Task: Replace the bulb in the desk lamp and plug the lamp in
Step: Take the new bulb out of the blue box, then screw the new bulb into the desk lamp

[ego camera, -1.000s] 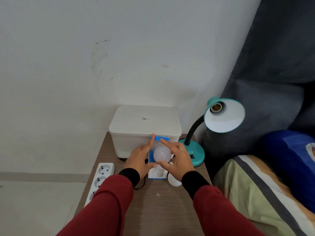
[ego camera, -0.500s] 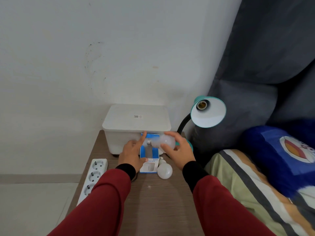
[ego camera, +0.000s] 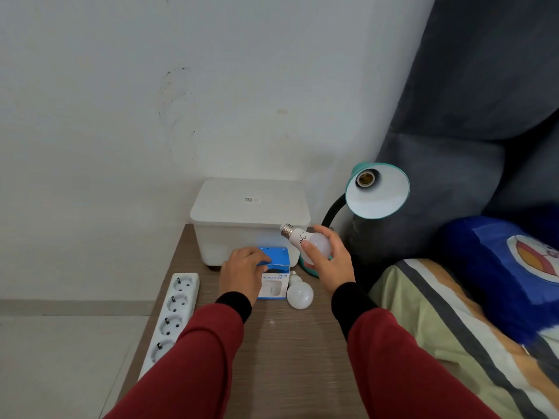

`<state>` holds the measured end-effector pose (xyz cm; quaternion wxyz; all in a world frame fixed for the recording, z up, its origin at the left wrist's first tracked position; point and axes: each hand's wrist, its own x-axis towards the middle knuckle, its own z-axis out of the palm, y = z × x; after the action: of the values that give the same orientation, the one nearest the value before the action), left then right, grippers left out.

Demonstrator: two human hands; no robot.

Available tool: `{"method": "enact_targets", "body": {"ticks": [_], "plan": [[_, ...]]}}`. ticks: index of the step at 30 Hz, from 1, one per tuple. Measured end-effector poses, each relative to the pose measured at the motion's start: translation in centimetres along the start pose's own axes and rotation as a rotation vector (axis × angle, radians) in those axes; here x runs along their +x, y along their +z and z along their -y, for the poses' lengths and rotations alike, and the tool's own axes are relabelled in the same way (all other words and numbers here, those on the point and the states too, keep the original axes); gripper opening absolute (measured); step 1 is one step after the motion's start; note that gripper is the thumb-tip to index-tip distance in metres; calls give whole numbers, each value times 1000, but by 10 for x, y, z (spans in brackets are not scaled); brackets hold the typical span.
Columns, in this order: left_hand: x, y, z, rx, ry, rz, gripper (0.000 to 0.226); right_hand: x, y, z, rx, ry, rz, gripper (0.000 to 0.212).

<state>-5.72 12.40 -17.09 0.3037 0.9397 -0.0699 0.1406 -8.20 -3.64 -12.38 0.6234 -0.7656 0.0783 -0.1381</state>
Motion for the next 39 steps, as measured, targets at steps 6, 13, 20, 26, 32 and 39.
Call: {"method": "enact_targets", "body": {"ticks": [6,13,20,26,32,39], "plan": [[0,4,6,-8,4,38,21,4,7,-2,134,59,25,31],[-1,5,11,7,26,104,21,5,14,-5,159,80,34,24],[-1,-3,3,241,116,173,26,0,14,1,130,109,47,36],[2,-20,-14,381,88,250,31,-1,7,22,95,66,-31,43],[30,-51,-56,400,120,240,31,-4,-8,50,163,143,-267,43],[82,-76,-136,259,331,184,38,12,-52,65,223,203,-441,43]]}}
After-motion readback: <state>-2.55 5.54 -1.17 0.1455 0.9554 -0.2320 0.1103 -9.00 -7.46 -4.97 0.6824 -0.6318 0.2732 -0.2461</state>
